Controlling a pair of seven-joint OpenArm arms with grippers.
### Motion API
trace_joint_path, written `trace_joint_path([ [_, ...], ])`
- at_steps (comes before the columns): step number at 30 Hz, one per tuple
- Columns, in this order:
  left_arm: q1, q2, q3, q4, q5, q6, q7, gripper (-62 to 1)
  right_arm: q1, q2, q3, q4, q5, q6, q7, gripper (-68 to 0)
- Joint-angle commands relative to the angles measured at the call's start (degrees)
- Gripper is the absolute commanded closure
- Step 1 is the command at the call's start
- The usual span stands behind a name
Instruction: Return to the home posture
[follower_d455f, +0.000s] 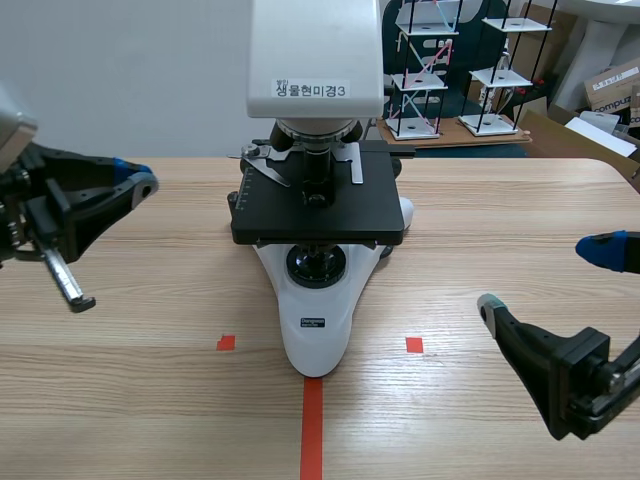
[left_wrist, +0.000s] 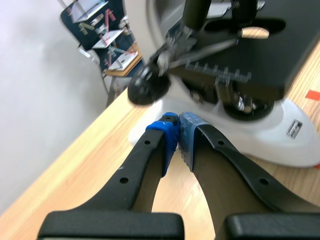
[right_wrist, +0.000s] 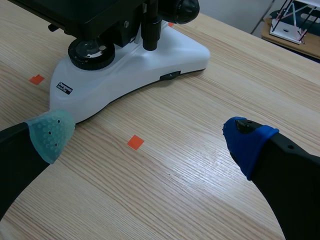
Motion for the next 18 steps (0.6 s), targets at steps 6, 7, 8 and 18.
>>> trace_joint_path([
  [6,16.48,0.15,-9.42,2.08,-0.81,0.31,-8.85,-2.7,-0.11,0.00,0.81,0.66,0.22,0.00,0.87,-66.9],
  [7,18.97,0.24,-10.73,2.78,-0.83,0.31,-9.27,-2.7,-0.11,0.00,0.81,0.66,0.22,0.00,0.87,-66.9],
  [8,21.44,0.39,-12.09,3.61,-0.87,0.33,-9.81,-2.7,-0.11,0.00,0.81,0.66,0.22,0.00,0.87,-66.9],
  [18,37.22,9.42,-22.62,14.93,-5.88,0.33,-9.99,-2.7,-0.11,0.00,0.81,0.66,0.22,0.00,0.87,-66.9],
])
